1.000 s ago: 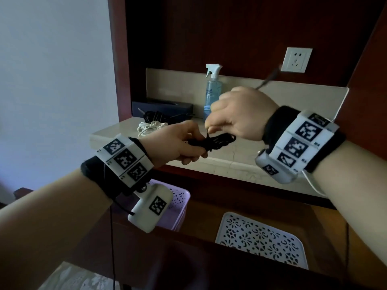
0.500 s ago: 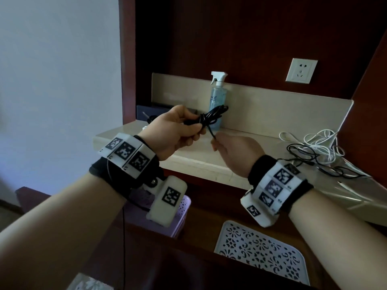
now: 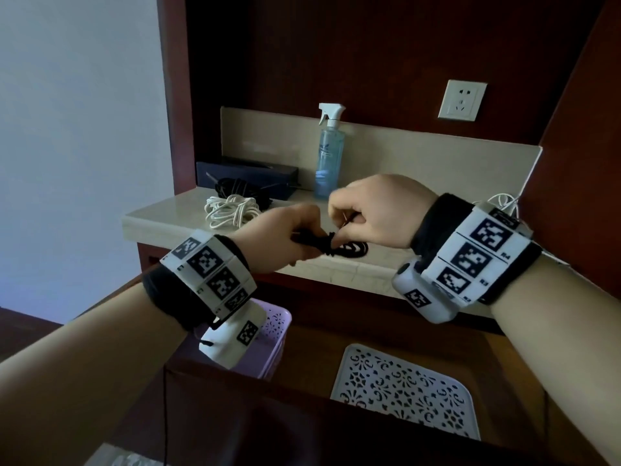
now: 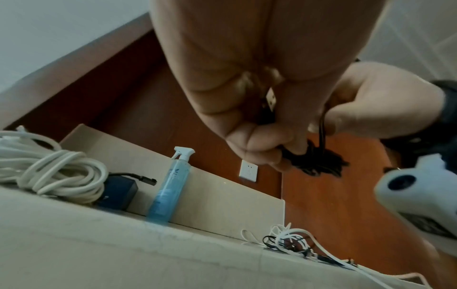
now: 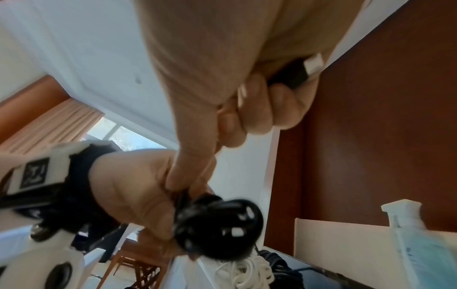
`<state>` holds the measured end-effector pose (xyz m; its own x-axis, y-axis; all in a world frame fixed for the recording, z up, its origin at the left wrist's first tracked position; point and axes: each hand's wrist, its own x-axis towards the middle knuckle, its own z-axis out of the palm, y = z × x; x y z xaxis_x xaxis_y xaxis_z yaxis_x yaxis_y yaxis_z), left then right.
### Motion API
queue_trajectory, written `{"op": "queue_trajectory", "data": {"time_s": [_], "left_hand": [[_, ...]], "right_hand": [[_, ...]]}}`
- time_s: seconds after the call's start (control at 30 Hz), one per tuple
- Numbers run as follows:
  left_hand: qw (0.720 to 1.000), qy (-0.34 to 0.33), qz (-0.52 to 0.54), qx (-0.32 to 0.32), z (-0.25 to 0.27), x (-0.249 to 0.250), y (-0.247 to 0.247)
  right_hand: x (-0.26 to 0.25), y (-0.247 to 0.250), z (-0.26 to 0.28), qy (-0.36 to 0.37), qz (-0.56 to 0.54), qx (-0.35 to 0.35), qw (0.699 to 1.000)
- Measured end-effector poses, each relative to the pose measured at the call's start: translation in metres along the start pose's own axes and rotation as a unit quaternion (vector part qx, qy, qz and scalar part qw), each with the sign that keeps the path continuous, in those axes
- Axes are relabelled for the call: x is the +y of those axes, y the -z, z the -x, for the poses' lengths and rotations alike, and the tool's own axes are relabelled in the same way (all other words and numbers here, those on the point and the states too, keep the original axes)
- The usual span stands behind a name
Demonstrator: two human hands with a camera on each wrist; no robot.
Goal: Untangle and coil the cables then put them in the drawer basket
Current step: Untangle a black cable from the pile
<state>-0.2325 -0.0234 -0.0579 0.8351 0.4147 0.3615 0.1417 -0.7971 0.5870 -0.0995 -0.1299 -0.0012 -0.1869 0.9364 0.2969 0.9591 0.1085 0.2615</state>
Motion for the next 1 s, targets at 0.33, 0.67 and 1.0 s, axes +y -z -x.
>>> {"op": "queue_trajectory", "data": {"time_s": [0.33, 0.67, 1.0], "left_hand": [[0.944, -0.035, 0.327, -0.010, 0.017, -0.003, -0.005], [0.861, 0.009, 0.492, 0.130, 0.011, -0.001, -0.009], [0.835, 0.066, 0.535, 0.110, 0.014, -0.004, -0.013]], "right_hand": [[0.022, -0.036, 0.004, -0.062, -0.442, 0.074, 0.892], [-0.005, -0.066, 0.002, -0.116, -0.302, 0.207, 0.923], [-0.035, -0.077, 0.013, -0.106, -0.371, 0.382, 0.840]]}}
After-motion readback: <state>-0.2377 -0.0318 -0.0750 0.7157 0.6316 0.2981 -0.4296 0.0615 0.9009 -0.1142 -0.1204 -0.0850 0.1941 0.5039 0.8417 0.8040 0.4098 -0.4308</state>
